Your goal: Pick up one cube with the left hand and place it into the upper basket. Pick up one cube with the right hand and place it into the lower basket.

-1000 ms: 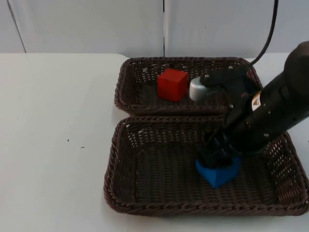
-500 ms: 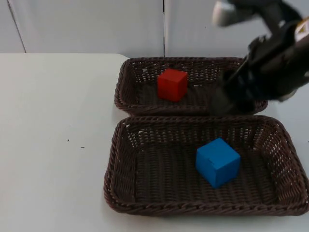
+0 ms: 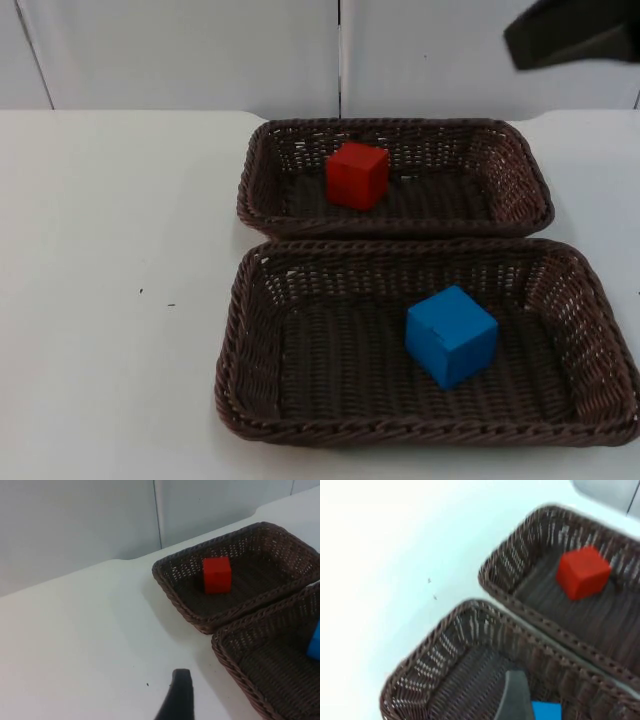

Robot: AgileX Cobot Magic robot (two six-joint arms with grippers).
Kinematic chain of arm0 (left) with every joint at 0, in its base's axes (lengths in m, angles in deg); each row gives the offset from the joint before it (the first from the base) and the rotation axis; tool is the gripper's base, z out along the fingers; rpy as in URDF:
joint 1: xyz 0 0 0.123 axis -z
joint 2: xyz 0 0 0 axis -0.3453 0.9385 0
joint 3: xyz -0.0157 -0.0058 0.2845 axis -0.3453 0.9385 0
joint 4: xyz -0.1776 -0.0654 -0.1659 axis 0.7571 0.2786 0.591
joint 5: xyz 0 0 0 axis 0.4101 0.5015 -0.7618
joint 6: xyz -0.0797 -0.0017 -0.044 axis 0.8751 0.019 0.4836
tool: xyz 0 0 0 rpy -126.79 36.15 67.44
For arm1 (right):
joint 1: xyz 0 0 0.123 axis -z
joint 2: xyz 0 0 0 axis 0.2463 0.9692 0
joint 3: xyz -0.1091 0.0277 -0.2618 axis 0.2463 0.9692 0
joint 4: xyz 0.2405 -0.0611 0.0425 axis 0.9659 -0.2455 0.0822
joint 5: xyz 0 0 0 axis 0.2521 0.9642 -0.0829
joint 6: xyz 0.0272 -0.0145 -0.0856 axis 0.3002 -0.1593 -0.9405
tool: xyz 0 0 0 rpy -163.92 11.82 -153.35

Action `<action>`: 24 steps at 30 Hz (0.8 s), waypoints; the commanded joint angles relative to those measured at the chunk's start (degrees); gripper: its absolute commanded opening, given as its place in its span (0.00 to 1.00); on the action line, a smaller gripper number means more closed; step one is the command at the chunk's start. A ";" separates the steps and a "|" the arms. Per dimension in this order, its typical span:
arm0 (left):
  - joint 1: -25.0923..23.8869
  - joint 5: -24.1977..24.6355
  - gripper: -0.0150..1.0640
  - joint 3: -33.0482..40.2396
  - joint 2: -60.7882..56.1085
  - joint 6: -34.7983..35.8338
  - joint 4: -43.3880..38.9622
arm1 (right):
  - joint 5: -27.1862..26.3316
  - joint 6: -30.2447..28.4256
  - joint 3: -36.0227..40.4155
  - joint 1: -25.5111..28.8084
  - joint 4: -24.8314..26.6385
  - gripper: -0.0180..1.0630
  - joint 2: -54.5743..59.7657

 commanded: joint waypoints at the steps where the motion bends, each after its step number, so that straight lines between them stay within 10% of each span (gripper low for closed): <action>1: 0.24 -0.79 0.69 0.24 -0.95 0.45 1.26 | 0.76 -0.21 -0.36 -0.34 -0.25 0.56 -2.26; 24: 0.24 12.45 0.69 0.24 -20.34 0.45 1.37 | 0.38 -2.57 14.89 -0.34 -0.25 0.56 -32.82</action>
